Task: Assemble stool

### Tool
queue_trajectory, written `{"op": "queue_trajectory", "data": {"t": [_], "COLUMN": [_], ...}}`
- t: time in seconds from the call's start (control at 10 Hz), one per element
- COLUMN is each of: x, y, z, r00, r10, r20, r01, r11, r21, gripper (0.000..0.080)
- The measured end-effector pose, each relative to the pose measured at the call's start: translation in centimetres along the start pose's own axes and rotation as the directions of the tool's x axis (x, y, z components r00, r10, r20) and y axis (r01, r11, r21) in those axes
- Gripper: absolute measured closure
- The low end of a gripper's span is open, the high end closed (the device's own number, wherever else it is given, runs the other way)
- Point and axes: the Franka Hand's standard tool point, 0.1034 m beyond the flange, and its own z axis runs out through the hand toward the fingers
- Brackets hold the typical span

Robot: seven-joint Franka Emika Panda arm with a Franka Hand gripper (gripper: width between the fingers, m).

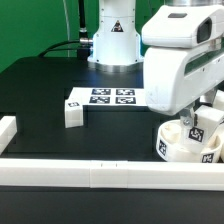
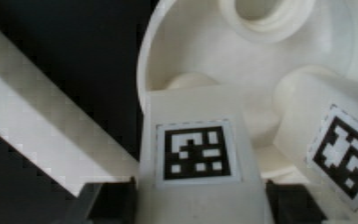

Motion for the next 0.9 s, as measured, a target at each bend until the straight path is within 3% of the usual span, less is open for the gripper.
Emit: {"op": "queue_trajectory", "data": {"t": [0.5, 0.9], "x": [0.26, 0.35], "y": [-0.23, -0.17], "z": [0.19, 0.21], "r00": [0.927, 0.782], "r10": [0.375, 0.624], "r20": [-0.008, -0.017], "r01": [-0.375, -0.624], "r11": [0.927, 0.782], "r21": [-0.003, 0.0], "gripper": [0.0453, 0.0453]}}
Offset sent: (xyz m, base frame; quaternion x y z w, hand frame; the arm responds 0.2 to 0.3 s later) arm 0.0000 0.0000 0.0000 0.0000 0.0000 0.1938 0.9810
